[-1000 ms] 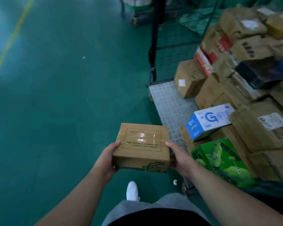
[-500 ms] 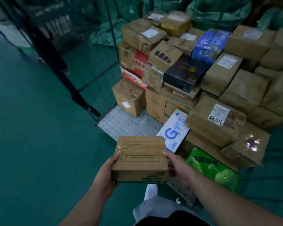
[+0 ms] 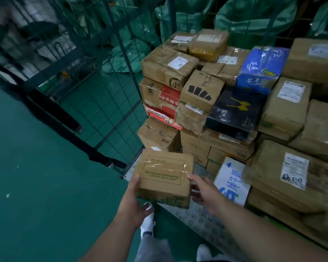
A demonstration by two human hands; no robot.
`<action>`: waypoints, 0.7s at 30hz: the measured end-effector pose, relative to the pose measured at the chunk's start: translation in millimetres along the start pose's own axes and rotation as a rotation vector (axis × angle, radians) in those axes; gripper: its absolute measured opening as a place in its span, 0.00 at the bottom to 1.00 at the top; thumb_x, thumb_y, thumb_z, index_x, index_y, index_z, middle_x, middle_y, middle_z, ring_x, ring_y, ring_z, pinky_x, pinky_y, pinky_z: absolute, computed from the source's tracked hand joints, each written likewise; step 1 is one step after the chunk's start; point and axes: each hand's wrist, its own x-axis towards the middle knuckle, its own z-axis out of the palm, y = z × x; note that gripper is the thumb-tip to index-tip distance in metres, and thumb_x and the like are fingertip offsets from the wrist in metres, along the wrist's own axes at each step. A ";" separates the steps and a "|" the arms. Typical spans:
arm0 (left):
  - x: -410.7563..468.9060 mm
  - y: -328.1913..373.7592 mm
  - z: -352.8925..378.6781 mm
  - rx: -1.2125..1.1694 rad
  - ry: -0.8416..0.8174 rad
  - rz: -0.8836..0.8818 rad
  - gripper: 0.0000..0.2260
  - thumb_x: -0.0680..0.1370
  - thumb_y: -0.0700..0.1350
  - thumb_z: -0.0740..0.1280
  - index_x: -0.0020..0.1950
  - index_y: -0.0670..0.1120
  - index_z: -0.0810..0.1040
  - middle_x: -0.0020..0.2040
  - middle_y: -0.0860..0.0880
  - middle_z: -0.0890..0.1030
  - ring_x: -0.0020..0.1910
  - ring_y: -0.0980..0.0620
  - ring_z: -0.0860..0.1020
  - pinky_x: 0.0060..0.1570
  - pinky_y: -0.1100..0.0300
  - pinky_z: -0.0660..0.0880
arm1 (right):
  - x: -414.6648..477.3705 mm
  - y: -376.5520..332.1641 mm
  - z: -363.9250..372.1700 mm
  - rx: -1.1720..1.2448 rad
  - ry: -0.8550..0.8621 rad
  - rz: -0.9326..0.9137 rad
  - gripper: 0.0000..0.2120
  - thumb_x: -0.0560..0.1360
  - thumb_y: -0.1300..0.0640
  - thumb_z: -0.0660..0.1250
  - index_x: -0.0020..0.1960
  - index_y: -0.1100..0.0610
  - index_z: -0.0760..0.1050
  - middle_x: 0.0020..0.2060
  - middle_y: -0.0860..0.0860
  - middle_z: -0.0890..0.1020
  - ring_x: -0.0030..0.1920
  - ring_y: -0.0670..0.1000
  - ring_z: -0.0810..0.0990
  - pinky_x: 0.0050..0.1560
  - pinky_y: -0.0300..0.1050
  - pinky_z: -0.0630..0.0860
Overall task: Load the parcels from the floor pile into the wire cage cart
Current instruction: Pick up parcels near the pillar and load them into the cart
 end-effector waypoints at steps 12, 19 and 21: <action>249.7 151.0 55.7 0.141 -0.045 -0.139 0.24 0.73 0.57 0.76 0.63 0.45 0.78 0.60 0.41 0.83 0.60 0.40 0.80 0.50 0.47 0.83 | 194.5 -73.0 143.6 0.152 0.190 0.170 0.09 0.82 0.42 0.65 0.61 0.37 0.74 0.57 0.42 0.79 0.58 0.52 0.78 0.62 0.56 0.74; 419.0 232.4 97.3 0.313 -0.044 -0.097 0.27 0.72 0.59 0.77 0.65 0.45 0.79 0.60 0.43 0.82 0.60 0.43 0.80 0.53 0.47 0.83 | 348.7 -105.3 207.2 0.050 0.316 0.206 0.18 0.83 0.39 0.59 0.73 0.33 0.67 0.53 0.39 0.79 0.57 0.51 0.81 0.46 0.45 0.75; 458.6 241.3 107.2 0.258 -0.063 -0.102 0.27 0.73 0.58 0.77 0.65 0.45 0.79 0.62 0.42 0.82 0.60 0.43 0.81 0.57 0.46 0.82 | 384.4 -110.3 213.0 0.009 0.311 0.196 0.11 0.84 0.45 0.61 0.63 0.31 0.70 0.50 0.41 0.80 0.60 0.53 0.80 0.51 0.47 0.74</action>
